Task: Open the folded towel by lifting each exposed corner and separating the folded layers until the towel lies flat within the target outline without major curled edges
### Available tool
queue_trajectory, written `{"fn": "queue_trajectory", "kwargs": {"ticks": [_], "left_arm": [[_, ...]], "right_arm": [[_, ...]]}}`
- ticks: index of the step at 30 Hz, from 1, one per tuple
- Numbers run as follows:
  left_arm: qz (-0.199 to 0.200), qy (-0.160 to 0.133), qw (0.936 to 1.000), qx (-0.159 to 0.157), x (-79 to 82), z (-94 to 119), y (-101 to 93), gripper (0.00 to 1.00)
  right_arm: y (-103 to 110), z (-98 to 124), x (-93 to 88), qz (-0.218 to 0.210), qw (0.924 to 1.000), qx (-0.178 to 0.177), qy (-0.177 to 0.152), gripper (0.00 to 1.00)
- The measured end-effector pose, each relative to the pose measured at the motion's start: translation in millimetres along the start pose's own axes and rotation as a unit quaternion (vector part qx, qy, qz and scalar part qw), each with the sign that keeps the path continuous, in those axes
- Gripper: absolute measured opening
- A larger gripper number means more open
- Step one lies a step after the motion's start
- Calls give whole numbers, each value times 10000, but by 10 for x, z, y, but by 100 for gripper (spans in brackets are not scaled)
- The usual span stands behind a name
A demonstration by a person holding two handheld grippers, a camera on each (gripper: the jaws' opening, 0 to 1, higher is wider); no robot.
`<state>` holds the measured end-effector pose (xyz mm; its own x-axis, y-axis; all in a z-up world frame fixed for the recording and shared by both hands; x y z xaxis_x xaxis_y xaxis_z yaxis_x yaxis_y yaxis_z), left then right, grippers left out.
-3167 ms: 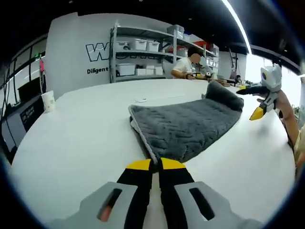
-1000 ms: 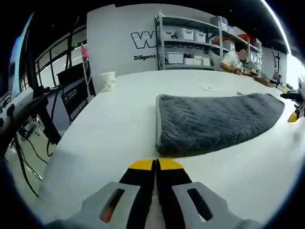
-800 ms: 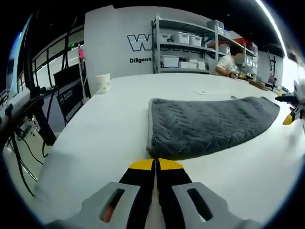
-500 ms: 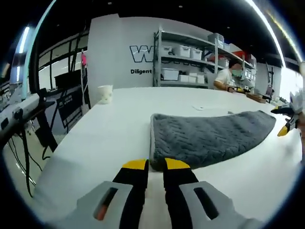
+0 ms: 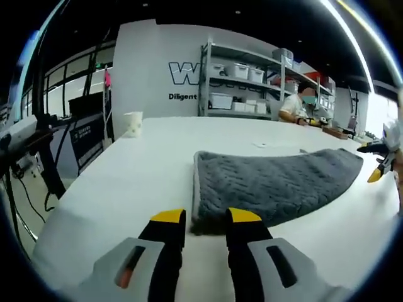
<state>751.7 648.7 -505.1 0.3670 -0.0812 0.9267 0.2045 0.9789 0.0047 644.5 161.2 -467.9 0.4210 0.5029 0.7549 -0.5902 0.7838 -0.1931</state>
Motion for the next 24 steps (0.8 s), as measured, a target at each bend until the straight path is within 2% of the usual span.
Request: {"fn": "queue_trajectory", "kwargs": {"ticks": [4,7,11,15,24], "left_arm": [[14,-4,10000,-39,22,-33,-12,23],[8,-19,10000,-59,27,-54,-33,17],[-120,132,9998,53,-19,-81,-35,12],[-160,85,9998,47,-6,-63,-51,3],[-75,233,9997,26,-35,0,-84,2]], "right_arm": [[18,-17,-5,38,10000,36,48,94],[22,-15,-2,55,10000,47,49,94],[28,-6,1,75,10000,39,41,94],[34,-10,1,90,9999,53,52,94],[29,-8,0,82,9999,39,60,94]]}}
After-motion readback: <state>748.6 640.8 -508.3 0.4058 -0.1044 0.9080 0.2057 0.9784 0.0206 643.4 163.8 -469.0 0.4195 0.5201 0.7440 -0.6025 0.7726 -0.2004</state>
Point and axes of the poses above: the point that each gripper's makers call its tool centre point, and the gripper's own axes: z roughly backward along the fingers, y roughly to its left, x roughly out of its top, the point moved 9 cm from there along z, roughly backward along the fingers, and after that the axes turned 8 degrees about x, right-handed, at the moved point
